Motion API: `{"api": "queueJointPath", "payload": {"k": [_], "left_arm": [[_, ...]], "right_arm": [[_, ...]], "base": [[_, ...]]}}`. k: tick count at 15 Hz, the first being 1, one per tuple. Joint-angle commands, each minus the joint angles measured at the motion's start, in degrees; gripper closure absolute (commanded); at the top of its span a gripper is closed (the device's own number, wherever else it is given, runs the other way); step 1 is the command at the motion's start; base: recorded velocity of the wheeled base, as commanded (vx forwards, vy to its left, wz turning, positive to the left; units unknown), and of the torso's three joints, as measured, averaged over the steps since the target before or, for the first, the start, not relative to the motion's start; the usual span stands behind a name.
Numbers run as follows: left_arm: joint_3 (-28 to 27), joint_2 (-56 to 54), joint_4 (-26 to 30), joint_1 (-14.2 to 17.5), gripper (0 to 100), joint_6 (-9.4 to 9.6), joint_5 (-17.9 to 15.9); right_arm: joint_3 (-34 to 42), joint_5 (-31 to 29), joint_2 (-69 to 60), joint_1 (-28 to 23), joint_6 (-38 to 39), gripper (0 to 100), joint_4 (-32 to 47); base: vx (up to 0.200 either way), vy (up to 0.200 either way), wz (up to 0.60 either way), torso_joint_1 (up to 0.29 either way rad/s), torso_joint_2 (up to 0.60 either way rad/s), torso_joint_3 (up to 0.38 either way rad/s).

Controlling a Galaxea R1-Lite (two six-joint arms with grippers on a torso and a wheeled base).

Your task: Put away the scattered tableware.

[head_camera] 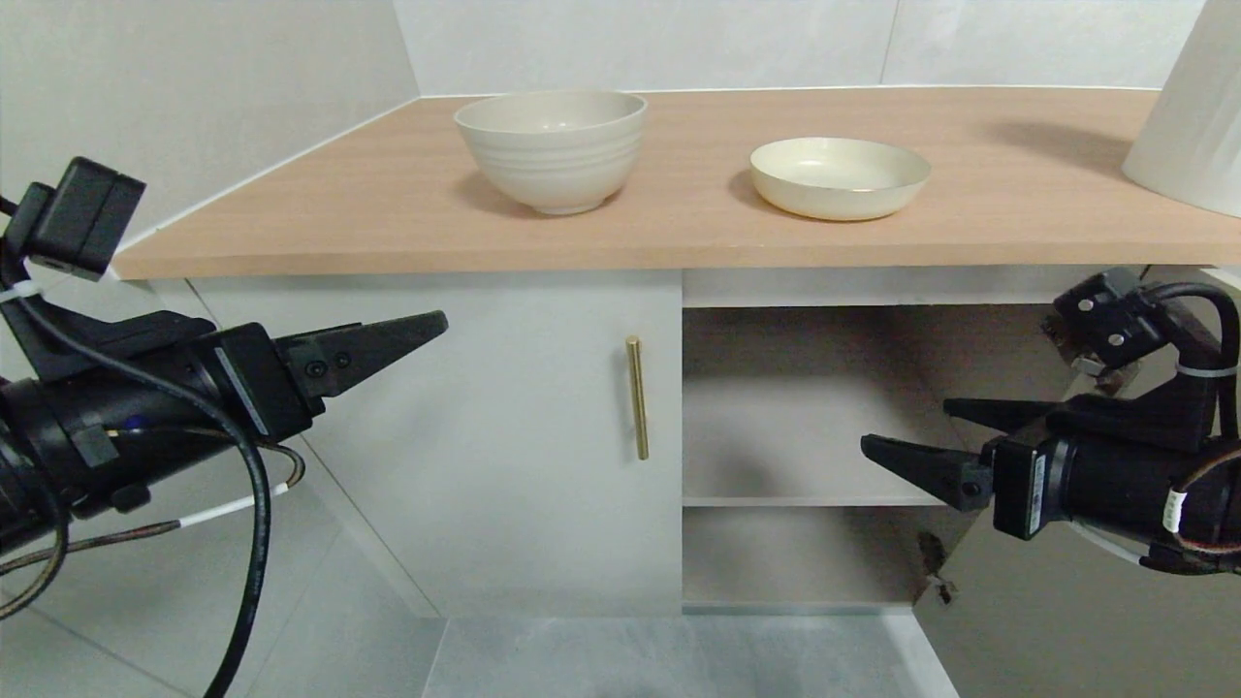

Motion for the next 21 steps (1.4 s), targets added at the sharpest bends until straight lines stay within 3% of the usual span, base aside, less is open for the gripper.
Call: {"api": "queueJointPath", "payload": {"k": [1,4,6,10,15,21], "left_arm": [[-0.1,0.0,0.0,0.0,0,-0.04,0.0],[-0.1,0.5,0.2,0.0,0,-0.21,0.0],[-0.3,0.5,0.2,-0.1,0,-1.35,-0.1],[-0.6,0.5,0.3,0.0,0,-1.71,-0.1],[-0.6,1.2,0.3,0.0,0,-1.71,0.0],[-0.7,2.0,0.3,0.0,0,-1.62,-0.1]], "right_arm": [[0.5,0.1,-0.8,0.1,-0.8,0,0.0],[1.5,0.1,-0.9,0.7,-3.1,0,0.0],[1.9,0.1,-0.8,0.7,-4.1,0,0.0],[1.9,0.0,-0.7,0.7,-4.1,0,-0.1],[1.9,0.0,-0.2,0.7,-4.1,0,-0.1],[1.9,0.0,0.6,0.7,-4.1,0,-0.1]], "base": [[0.0,0.0,0.0,0.0,0.0,0.0],[0.0,0.0,0.0,0.0,0.0,0.0],[0.0,0.0,0.0,0.021,-0.05,-0.013],[0.0,0.0,0.0,0.141,-0.2,-0.221],[0.0,0.0,0.0,0.112,-0.57,-0.259],[0.0,0.0,0.0,0.288,-0.48,-0.259]]}}
